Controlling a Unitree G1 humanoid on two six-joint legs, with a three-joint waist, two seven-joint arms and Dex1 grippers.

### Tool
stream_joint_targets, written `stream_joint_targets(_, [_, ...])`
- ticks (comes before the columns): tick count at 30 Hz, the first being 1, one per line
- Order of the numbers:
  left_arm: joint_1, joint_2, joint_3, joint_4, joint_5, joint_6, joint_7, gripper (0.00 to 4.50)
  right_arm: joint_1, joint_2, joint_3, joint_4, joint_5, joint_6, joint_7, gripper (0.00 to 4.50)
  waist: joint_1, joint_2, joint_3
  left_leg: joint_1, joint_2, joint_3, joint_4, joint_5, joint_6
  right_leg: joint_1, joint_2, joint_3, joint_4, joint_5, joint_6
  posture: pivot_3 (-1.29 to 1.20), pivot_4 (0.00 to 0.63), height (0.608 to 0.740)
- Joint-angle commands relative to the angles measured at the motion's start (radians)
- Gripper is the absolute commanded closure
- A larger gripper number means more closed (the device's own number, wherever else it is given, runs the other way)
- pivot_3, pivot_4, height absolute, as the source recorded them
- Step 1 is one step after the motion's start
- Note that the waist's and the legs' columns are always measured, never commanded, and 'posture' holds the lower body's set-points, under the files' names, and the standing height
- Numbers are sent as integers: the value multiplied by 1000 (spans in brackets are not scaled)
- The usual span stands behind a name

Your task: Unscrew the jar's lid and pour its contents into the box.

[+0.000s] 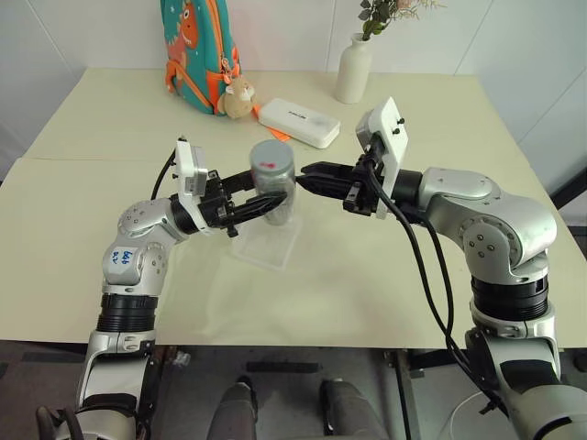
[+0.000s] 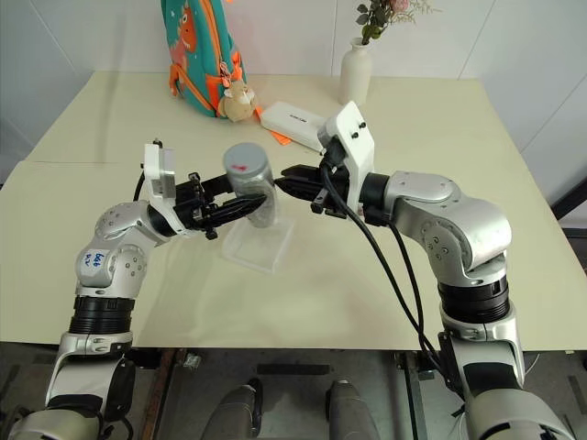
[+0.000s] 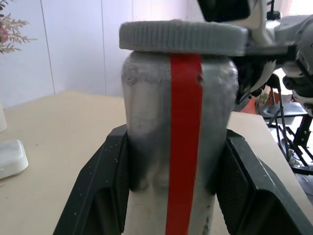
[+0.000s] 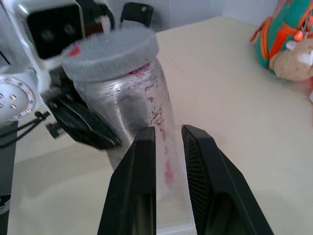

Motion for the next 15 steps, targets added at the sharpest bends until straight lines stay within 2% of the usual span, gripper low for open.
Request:
stream_joint_targets(1, [-32, -14, -37, -12, 13, -2, -13, 2497, -35, 35, 12, -72, 58, 0, 15, 3608, 1, 0, 0, 0, 0, 0, 0, 0, 0, 0, 0, 0, 0, 0, 0, 0, 150, 740])
stream_joint_targets(15, [-47, -5, -22, -2, 9, 9, -27, 2497, 3, 21, 24, -81, 48, 8, 26, 3608, 0, 0, 0, 0, 0, 0, 0, 0, 0, 0, 0, 0, 0, 0, 0, 0, 150, 740])
